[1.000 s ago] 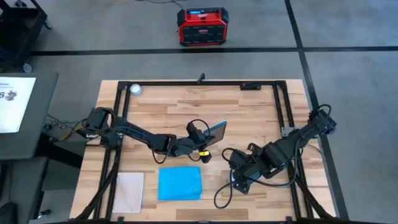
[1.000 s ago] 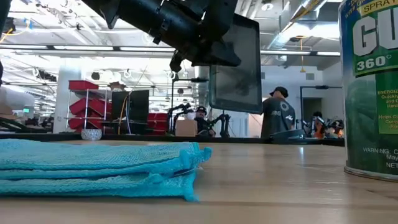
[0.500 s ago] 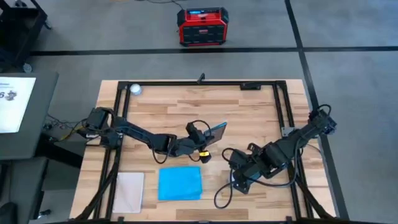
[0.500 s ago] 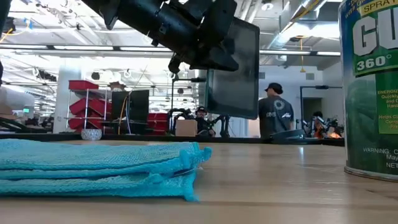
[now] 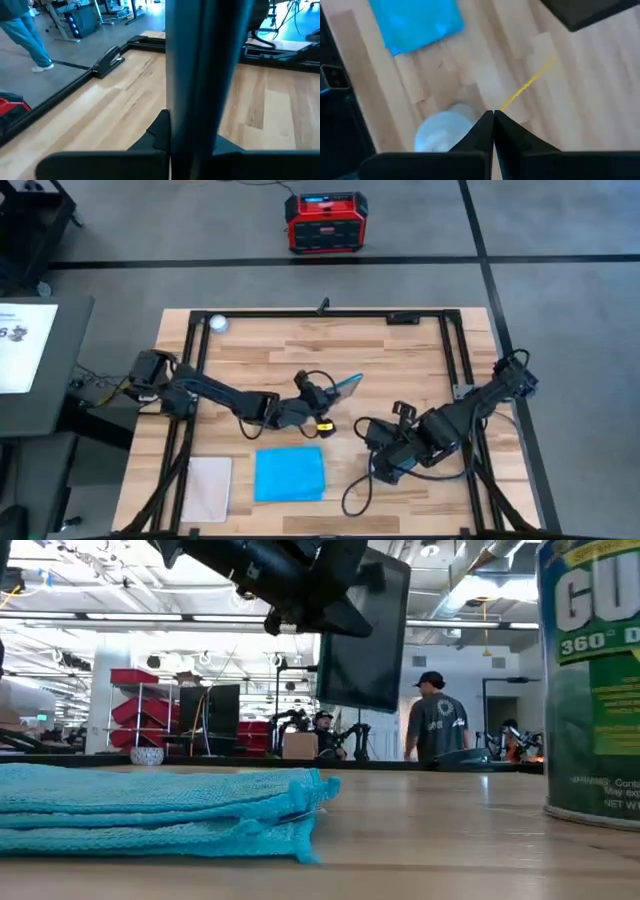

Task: Apply microfiber cloth
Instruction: Spray the front of the blue tablet with the spray bottle, then wipe the front of the blue tablet with the blue microfiber cloth

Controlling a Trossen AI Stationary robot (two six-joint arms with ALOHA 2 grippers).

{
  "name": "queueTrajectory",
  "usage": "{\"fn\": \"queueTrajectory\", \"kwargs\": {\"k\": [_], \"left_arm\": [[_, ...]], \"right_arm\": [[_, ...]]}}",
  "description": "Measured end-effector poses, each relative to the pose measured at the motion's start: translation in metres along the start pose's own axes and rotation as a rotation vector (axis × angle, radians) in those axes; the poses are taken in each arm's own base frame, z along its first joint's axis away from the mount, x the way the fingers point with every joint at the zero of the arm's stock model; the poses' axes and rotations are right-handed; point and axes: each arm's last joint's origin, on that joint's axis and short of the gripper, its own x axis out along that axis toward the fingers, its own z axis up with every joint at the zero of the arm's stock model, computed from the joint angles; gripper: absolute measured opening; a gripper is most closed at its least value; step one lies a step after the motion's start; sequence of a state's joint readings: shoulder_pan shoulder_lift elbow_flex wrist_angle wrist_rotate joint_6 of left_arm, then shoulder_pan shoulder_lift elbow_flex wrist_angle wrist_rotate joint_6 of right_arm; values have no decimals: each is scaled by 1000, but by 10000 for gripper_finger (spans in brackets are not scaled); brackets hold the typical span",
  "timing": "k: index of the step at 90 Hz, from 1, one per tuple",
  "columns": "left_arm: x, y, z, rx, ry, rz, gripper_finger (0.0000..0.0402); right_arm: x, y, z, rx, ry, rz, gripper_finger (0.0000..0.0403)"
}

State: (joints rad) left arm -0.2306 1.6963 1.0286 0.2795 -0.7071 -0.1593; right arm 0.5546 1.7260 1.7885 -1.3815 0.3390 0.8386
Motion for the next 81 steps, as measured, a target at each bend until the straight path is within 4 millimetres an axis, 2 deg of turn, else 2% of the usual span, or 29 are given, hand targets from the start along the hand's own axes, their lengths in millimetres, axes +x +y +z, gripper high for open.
{"fn": "queueTrajectory", "kwargs": {"k": [25,33,43,55,64,81], "left_arm": [[-16,14,11,95,32,92,0],[-27,24,18,128,40,133,0],[-47,43,17,114,28,140,0],[-79,72,7,59,-15,123,0],[-103,92,-9,29,-43,96,0],[-139,121,-38,-35,-112,38,0]], "right_arm": [[0,-4,5,-87,-87,-82,50],[-1,-5,6,-122,-113,-108,65],[-1,-6,8,-151,-122,-115,77],[0,-4,12,-196,-158,-100,82],[0,-3,19,-242,-208,-93,82],[4,-5,47,-309,-363,-41,82]]}}
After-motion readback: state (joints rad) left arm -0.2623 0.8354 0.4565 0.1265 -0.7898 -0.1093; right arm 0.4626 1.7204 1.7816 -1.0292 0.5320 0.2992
